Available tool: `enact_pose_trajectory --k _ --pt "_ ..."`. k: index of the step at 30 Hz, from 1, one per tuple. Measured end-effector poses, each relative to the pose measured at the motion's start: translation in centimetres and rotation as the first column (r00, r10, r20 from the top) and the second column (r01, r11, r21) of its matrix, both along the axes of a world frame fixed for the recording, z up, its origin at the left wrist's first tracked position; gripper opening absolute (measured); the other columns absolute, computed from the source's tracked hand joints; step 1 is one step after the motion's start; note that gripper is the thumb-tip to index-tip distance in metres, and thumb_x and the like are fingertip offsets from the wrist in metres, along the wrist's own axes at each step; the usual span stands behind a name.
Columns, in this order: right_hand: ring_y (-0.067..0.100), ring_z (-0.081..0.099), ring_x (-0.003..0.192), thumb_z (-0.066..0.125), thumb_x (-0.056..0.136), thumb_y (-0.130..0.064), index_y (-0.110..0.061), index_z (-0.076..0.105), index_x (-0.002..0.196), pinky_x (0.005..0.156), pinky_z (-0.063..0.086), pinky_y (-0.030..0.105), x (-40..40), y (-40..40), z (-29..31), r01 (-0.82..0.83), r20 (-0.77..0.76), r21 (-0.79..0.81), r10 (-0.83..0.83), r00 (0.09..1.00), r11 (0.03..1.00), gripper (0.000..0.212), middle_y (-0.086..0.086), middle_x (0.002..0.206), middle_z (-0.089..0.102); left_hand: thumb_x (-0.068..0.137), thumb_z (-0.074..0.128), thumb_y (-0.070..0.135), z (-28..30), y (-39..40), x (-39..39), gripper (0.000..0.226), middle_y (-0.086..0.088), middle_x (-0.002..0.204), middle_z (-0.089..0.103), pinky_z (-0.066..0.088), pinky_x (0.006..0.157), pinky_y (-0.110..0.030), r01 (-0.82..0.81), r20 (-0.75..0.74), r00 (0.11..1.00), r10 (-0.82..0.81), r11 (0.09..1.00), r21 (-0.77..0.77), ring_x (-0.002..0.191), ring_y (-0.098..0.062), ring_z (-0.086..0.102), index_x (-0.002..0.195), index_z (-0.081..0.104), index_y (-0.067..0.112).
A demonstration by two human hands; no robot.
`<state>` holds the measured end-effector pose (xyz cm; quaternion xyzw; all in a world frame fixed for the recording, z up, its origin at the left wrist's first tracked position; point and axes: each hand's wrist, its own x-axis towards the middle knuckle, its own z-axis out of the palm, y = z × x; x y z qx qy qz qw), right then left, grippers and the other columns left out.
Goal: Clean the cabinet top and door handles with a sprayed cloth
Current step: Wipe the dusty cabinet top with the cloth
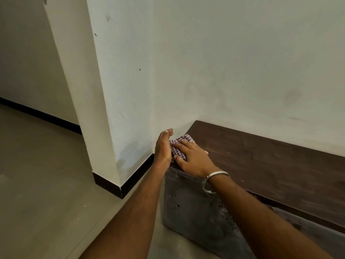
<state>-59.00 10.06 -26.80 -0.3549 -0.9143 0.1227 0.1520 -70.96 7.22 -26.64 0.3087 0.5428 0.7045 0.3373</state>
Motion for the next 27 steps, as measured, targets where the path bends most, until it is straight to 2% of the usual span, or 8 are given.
enact_pose_trajectory --k 3,5,9,11,14,17,20,27 --pt "0.022 0.022 0.146 0.036 0.09 -0.05 -0.034 0.034 0.148 0.12 0.019 0.045 0.2 -1.2 0.0 -0.018 -0.008 0.015 0.018 1.0 1.0 0.06 -0.003 0.158 0.028 0.099 0.034 0.033 -0.4 0.1 -0.1 0.031 0.0 0.125 0.058 0.04 0.098 -0.032 -0.017 0.016 1.0 0.017 1.0 -0.004 0.121 -0.02 0.052 0.114 0.059 0.022" --pt "0.022 0.023 0.146 0.04 0.093 -0.049 -0.033 0.034 0.148 0.12 0.02 0.046 0.4 -2.0 -0.2 -0.029 -0.023 0.025 0.029 0.999 0.999 0.058 -0.003 0.158 0.03 0.099 0.034 0.034 -0.4 0.1 0.1 0.033 0.001 0.126 0.058 0.041 0.095 -0.031 -0.014 -0.003 1.0 0.014 1.0 -0.02 0.119 -0.02 0.053 0.116 0.059 0.022" --pt "0.023 0.027 0.144 0.041 0.095 -0.047 -0.029 0.035 0.148 0.119 0.024 0.047 0.9 -2.7 -0.1 -0.026 -0.03 0.037 0.027 0.999 0.999 0.056 -0.001 0.156 0.033 0.1 0.033 0.033 -0.3 0.3 0.7 0.038 -0.001 0.134 0.055 0.039 0.098 -0.03 -0.031 -0.196 0.98 0.012 0.995 -0.092 0.123 -0.021 0.05 0.125 0.058 0.02" --pt "0.023 0.026 0.144 0.041 0.096 -0.046 -0.028 0.035 0.148 0.119 0.023 0.046 1.6 -2.6 0.2 0.002 -0.032 0.028 -0.001 0.999 1.0 0.055 0.0 0.157 0.031 0.1 0.03 0.031 -0.2 0.3 1.1 0.039 -0.003 0.134 0.056 0.039 0.102 -0.031 -0.057 -0.41 0.912 0.001 0.991 -0.124 0.122 -0.021 0.051 0.125 0.058 0.02" --pt "0.023 0.023 0.146 0.039 0.098 -0.043 -0.028 0.033 0.149 0.12 0.017 0.04 4.4 -1.8 0.5 0.093 -0.016 0.018 -0.092 0.996 0.996 0.054 0.001 0.159 0.027 0.094 0.033 0.033 -0.2 0.3 2.6 0.042 -0.005 0.13 0.06 0.036 0.109 -0.045 -0.075 -0.693 0.721 -0.023 0.991 -0.111 0.12 -0.024 0.053 0.121 0.06 0.017" --pt "0.021 0.019 0.147 0.038 0.098 -0.045 -0.03 0.033 0.149 0.12 0.014 0.036 9.8 -0.4 0.6 0.226 0.009 0.025 -0.226 0.974 0.974 0.054 -0.001 0.16 0.025 0.098 0.041 0.024 -0.5 0.7 4.9 0.035 -0.007 0.132 0.058 0.032 0.111 -0.046 -0.068 -0.842 0.538 -0.046 0.993 -0.098 0.122 -0.024 0.051 0.126 0.057 0.013" --pt "0.018 0.021 0.147 0.04 0.097 -0.045 -0.03 0.036 0.148 0.12 0.014 0.034 16.6 0.2 0.4 0.382 0.001 0.032 -0.383 0.924 0.923 0.053 -0.002 0.159 0.027 0.097 0.042 0.028 -1.5 1.0 5.6 0.039 -0.007 0.134 0.057 0.031 0.113 -0.043 -0.07 -0.914 0.402 -0.053 0.994 -0.088 0.126 -0.024 0.049 0.131 0.053 0.013" --pt "0.021 0.022 0.147 0.043 0.097 -0.044 -0.031 0.035 0.148 0.121 0.019 0.04 33.9 -1.1 0.4 0.746 0.022 0.029 -0.747 0.665 0.665 0.053 0.0 0.158 0.028 0.096 0.045 0.027 -1.4 0.9 6.0 0.039 -0.011 0.131 0.059 0.033 0.111 -0.042 -0.138 -0.921 0.388 -0.033 0.986 -0.094 0.123 -0.027 0.052 0.129 0.054 0.009"
